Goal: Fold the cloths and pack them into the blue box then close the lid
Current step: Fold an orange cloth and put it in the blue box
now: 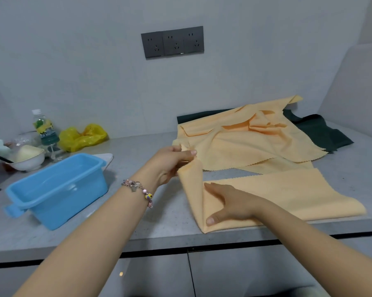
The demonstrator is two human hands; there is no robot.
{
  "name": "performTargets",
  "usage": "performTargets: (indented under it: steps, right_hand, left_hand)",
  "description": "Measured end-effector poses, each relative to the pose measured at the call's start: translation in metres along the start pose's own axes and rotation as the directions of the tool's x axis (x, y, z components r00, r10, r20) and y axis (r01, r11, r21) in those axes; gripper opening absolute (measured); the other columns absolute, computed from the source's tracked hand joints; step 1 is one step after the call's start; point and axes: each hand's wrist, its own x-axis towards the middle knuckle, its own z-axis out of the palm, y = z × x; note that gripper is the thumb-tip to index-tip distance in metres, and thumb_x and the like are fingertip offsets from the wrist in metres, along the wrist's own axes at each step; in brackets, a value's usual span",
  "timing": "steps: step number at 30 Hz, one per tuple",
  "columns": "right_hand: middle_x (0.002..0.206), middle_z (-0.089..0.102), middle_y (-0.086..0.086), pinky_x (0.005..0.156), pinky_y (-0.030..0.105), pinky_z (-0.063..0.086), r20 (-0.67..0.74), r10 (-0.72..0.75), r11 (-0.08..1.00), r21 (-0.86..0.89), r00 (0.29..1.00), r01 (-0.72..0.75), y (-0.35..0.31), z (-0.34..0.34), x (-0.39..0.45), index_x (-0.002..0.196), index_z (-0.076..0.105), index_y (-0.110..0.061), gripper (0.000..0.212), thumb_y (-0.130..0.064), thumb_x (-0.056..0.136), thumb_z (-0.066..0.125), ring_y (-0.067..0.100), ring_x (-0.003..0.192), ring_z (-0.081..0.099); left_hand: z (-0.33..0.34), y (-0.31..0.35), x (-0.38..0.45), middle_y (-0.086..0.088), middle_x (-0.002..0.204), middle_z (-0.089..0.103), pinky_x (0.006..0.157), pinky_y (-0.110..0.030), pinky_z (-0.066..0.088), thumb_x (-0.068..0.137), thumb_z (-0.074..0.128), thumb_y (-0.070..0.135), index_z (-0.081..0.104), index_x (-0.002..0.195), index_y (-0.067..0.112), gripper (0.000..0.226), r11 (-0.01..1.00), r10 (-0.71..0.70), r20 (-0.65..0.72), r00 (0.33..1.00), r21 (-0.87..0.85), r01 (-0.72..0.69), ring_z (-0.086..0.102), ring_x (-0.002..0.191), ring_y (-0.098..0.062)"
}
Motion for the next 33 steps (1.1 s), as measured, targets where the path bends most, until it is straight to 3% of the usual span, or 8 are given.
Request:
performTargets:
  steps: [7,10,15,19,23,27,30,33]
  right_hand:
    - [0.096,0.071,-0.004,0.058,0.011,0.042,-0.446,0.234,0.823,0.564,0.864,0.068,0.013,-0.010,-0.023,0.109,0.065,-0.019,0.021,-0.020,0.092,0.052,0.008,0.072,0.063]
    - [0.064,0.069,-0.004,0.046,0.022,0.037,-0.477,0.372,0.737,0.674,0.796,0.060,0.018,-0.021,-0.038,0.096,0.067,-0.014,0.027,-0.029,0.095,0.044,0.016,0.055,0.064]
    - [0.050,0.065,0.002,0.052,0.026,0.034,-0.357,0.384,0.793,0.600,0.851,-0.107,0.026,-0.023,-0.055,0.092,0.059,-0.033,0.040,-0.062,0.089,0.033,0.003,0.035,0.051]
    - [0.075,0.065,-0.001,0.048,0.024,0.042,-0.302,0.422,0.766,0.623,0.855,-0.158,0.034,-0.026,-0.059,0.101,0.061,-0.026,0.025,-0.044,0.084,0.055,0.008,0.037,0.049]
    - [0.086,0.050,-0.001,0.056,0.021,0.043,-0.268,0.386,0.819,0.539,0.883,-0.195,0.044,-0.024,-0.061,0.127,0.047,-0.030,0.052,-0.018,0.080,0.066,0.011,0.052,0.051]
    - [0.084,0.045,0.000,0.053,0.021,0.044,-0.315,0.338,0.867,0.470,0.887,-0.163,0.044,-0.022,-0.060,0.133,0.045,-0.037,0.061,-0.008,0.081,0.059,0.013,0.060,0.046]
    - [0.079,0.042,-0.002,0.051,0.018,0.043,-0.314,0.294,0.896,0.418,0.903,-0.146,0.045,-0.022,-0.061,0.129,0.050,-0.036,0.057,-0.007,0.081,0.058,0.012,0.059,0.045]
    - [0.090,0.051,-0.008,0.057,0.008,0.038,-0.324,0.254,0.940,0.305,0.911,-0.153,0.045,-0.020,-0.060,0.124,0.057,-0.032,0.048,-0.010,0.081,0.059,0.003,0.068,0.046]
  left_hand:
    - [0.053,-0.013,0.007,-0.014,0.089,0.068,0.044,-0.023,0.052,0.082,0.072,0.009,0.044,0.123,0.002,0.050,1.000,-0.009,-0.010,1.000,-0.027,0.009,0.068,0.053,-0.015]
    - [0.074,-0.027,0.012,-0.014,0.085,0.071,0.055,-0.032,0.059,0.080,0.075,0.014,0.044,0.117,0.011,0.049,0.999,-0.018,-0.002,1.000,0.042,0.018,0.071,0.064,-0.026]
    - [0.102,-0.057,0.019,-0.003,0.073,0.071,0.065,-0.036,0.060,0.078,0.076,0.022,0.040,0.116,0.021,0.052,0.971,0.014,-0.015,1.000,0.237,-0.010,0.072,0.068,-0.024]
    - [0.109,-0.073,0.019,0.000,0.085,0.067,0.057,-0.026,0.058,0.079,0.073,0.034,0.036,0.117,0.024,0.054,0.970,0.031,-0.017,0.999,0.241,-0.026,0.071,0.067,-0.013]
    - [0.100,-0.075,0.018,0.002,0.097,0.067,0.085,-0.032,0.056,0.088,0.061,0.031,0.054,0.113,0.020,0.028,0.963,0.090,-0.006,0.996,0.256,-0.086,0.069,0.083,-0.012]
    - [0.081,-0.081,0.019,0.004,0.114,0.064,0.100,-0.026,0.040,0.088,0.052,0.007,0.068,0.102,0.022,0.026,0.701,0.378,0.108,0.919,0.615,-0.360,0.057,0.105,-0.008]
    - [0.072,-0.093,0.021,0.003,0.143,0.046,0.118,-0.036,0.015,0.093,0.049,0.017,0.058,0.128,0.024,0.036,0.560,0.290,0.243,0.926,0.741,-0.370,0.037,0.134,-0.011]
    - [0.069,-0.106,0.023,0.005,0.156,0.020,0.114,-0.029,-0.007,0.100,0.036,0.028,0.037,0.142,0.032,0.043,0.376,0.217,0.356,0.909,0.829,-0.414,0.009,0.145,-0.009]
